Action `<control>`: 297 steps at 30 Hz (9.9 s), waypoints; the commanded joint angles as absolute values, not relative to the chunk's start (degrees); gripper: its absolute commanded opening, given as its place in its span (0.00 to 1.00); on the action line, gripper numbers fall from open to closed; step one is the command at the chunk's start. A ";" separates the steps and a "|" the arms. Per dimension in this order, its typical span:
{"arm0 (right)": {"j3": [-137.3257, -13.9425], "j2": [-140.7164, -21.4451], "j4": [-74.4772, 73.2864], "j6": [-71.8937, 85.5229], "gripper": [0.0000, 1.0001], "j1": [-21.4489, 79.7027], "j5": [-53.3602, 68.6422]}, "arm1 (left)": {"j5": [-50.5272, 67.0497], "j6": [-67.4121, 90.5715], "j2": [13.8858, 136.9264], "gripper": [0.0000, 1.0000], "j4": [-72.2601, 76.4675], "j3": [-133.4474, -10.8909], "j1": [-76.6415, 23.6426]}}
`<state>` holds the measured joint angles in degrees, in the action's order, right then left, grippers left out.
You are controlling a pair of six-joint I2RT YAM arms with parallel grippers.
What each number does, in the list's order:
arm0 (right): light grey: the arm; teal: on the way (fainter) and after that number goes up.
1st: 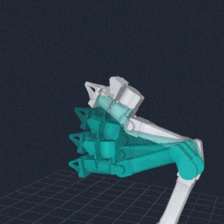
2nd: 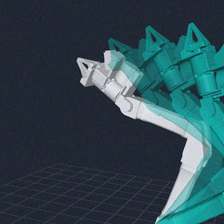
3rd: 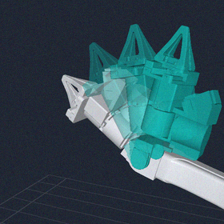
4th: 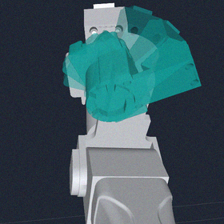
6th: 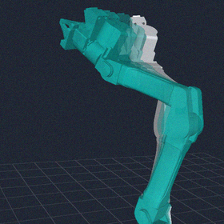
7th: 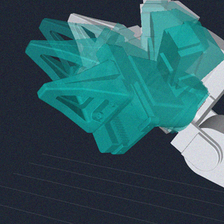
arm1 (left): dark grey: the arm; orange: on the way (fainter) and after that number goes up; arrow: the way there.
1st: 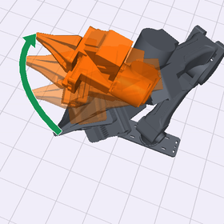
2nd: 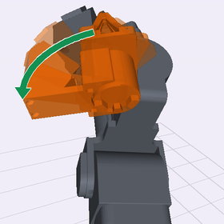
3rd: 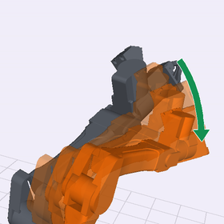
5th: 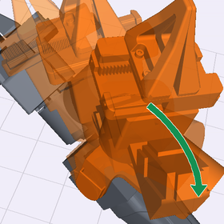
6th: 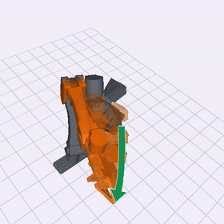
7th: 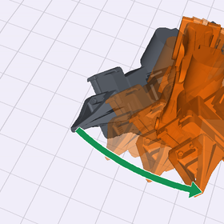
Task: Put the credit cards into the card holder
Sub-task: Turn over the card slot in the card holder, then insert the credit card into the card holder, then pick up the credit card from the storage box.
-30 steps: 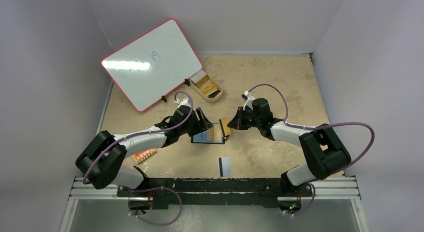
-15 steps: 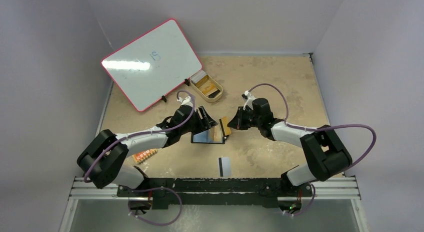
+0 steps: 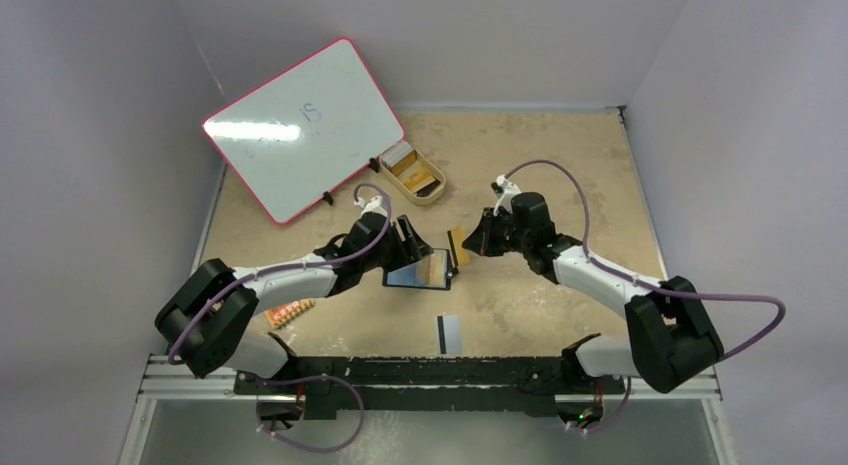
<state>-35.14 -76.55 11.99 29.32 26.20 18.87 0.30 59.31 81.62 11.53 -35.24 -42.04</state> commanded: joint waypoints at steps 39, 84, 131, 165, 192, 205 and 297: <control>-34.33 -84.65 20.41 41.99 0.00 33.14 14.47 | -3.74 56.59 79.35 0.72 8.15 -36.67 -42.34; -34.88 -92.11 32.92 46.85 0.00 31.46 26.59 | -17.06 57.16 79.97 0.34 -15.11 -39.82 -42.10; -37.19 -102.47 41.33 53.74 0.00 33.21 28.80 | -6.98 55.83 77.41 0.56 -3.63 -31.84 -39.72; -43.09 -96.46 22.67 48.55 0.34 39.29 13.99 | -6.26 60.77 70.88 0.56 0.57 -28.64 -39.70; -86.89 -108.92 -3.60 42.56 0.45 32.81 -6.57 | -27.42 40.28 41.62 0.74 -37.08 -49.08 -39.72; -93.53 -121.77 14.79 61.31 0.57 32.26 -1.64 | -28.44 38.12 34.76 0.74 -35.74 -44.68 -39.72; -66.44 -100.66 25.63 44.84 0.00 32.30 19.22 | -19.88 48.13 36.48 0.71 -36.27 -46.10 -39.79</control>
<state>-70.39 -107.04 15.81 54.96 32.23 7.20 -25.69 42.76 34.68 -38.46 -43.51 -39.77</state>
